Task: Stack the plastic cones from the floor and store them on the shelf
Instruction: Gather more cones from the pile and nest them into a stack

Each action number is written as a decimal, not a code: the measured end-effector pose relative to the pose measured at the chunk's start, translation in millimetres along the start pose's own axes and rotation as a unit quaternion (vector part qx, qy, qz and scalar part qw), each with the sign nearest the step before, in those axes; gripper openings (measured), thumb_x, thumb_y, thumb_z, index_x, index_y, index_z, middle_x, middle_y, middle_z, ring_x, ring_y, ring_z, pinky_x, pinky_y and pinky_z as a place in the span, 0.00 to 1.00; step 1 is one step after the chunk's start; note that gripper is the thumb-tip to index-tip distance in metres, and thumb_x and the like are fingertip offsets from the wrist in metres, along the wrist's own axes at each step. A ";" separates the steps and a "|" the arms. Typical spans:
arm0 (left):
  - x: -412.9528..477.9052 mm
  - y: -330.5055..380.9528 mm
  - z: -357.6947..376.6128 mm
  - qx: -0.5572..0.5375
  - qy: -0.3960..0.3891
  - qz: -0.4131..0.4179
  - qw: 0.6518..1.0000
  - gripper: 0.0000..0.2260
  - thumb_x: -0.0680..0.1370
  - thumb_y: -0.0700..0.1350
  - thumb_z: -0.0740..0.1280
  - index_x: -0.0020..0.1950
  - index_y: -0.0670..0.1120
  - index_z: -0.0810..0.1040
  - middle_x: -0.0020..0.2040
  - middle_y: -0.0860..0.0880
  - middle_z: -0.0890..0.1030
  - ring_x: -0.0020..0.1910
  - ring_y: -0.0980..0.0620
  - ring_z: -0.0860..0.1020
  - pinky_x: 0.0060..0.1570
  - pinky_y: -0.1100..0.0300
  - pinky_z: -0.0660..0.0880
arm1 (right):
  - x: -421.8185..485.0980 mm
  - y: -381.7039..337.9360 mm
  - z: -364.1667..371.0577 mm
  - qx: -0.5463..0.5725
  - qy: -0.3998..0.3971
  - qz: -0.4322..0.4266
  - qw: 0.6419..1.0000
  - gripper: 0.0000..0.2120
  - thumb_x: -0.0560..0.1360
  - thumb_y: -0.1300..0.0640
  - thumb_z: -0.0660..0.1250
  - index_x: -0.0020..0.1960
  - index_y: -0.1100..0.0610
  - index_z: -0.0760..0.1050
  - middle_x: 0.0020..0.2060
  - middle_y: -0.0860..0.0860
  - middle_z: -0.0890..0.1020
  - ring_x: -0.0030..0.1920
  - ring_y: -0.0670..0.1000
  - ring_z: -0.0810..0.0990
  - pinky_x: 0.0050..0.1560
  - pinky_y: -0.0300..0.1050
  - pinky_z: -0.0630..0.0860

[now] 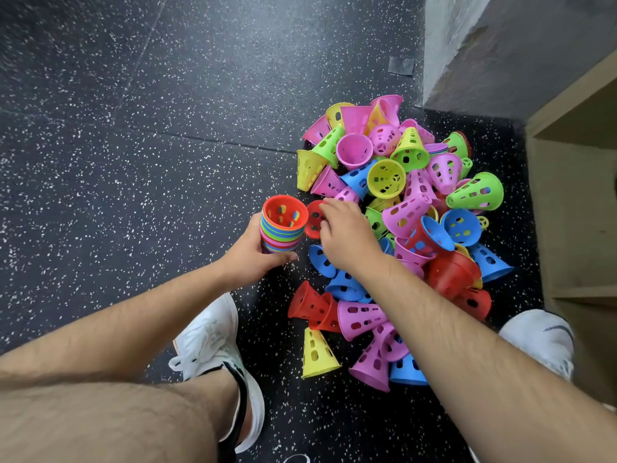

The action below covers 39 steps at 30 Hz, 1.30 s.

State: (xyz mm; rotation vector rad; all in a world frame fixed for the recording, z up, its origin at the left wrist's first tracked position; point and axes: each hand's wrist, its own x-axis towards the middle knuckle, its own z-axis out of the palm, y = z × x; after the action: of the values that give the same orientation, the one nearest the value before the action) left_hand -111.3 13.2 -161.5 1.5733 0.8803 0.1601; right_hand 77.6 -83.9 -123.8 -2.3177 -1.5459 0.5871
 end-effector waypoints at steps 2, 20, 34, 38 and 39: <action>-0.6 -0.4 -0.9 0.001 -0.002 0.002 1.000 0.40 0.67 0.51 0.80 0.72 0.45 0.63 0.66 0.41 0.76 0.65 0.48 0.78 0.68 0.54 0.74 | -0.3 0.8 -4.6 0.086 0.070 0.027 0.993 0.17 0.80 0.56 0.64 0.66 0.64 0.74 0.65 0.57 0.75 0.67 0.59 0.72 0.70 0.49 0.65; -0.1 1.2 6.0 0.007 -0.006 0.006 1.000 0.33 0.73 0.29 0.75 0.71 0.46 0.61 0.61 0.45 0.76 0.54 0.65 0.79 0.56 0.67 0.76 | -12.7 -35.4 -21.9 0.144 0.087 0.001 0.986 0.36 0.74 0.33 0.62 0.73 0.56 0.70 0.68 0.50 0.76 0.69 0.53 0.70 0.72 0.48 0.64; -3.5 -2.4 4.1 0.021 -0.024 0.015 0.999 0.34 0.73 0.33 0.78 0.70 0.47 0.62 0.63 0.43 0.77 0.57 0.59 0.79 0.58 0.66 0.75 | -50.4 13.2 5.5 0.064 -0.019 0.004 0.998 0.16 0.76 0.46 0.60 0.52 0.50 0.83 0.62 0.47 0.79 0.65 0.52 0.72 0.70 0.54 0.66; -3.8 -2.3 4.5 0.027 -0.023 0.019 0.999 0.34 0.73 0.32 0.77 0.70 0.46 0.62 0.62 0.46 0.76 0.54 0.65 0.78 0.56 0.68 0.74 | -59.3 10.1 9.4 -0.047 -0.106 -0.019 0.993 0.19 0.81 0.44 0.58 0.68 0.48 0.76 0.75 0.46 0.67 0.73 0.53 0.62 0.75 0.53 0.57; -4.2 -1.5 4.4 0.027 -0.023 0.020 0.999 0.34 0.73 0.31 0.77 0.71 0.46 0.61 0.62 0.46 0.76 0.55 0.64 0.78 0.57 0.68 0.74 | -59.9 9.0 9.8 -0.058 -0.104 -0.019 0.993 0.21 0.81 0.45 0.58 0.71 0.49 0.73 0.75 0.46 0.66 0.73 0.53 0.62 0.75 0.53 0.57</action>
State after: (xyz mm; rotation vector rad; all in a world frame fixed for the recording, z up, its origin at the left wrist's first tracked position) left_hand -112.3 7.1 -162.3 1.6400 0.8240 0.1284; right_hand 59.8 -142.6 -126.2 -2.3698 -1.7556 0.7686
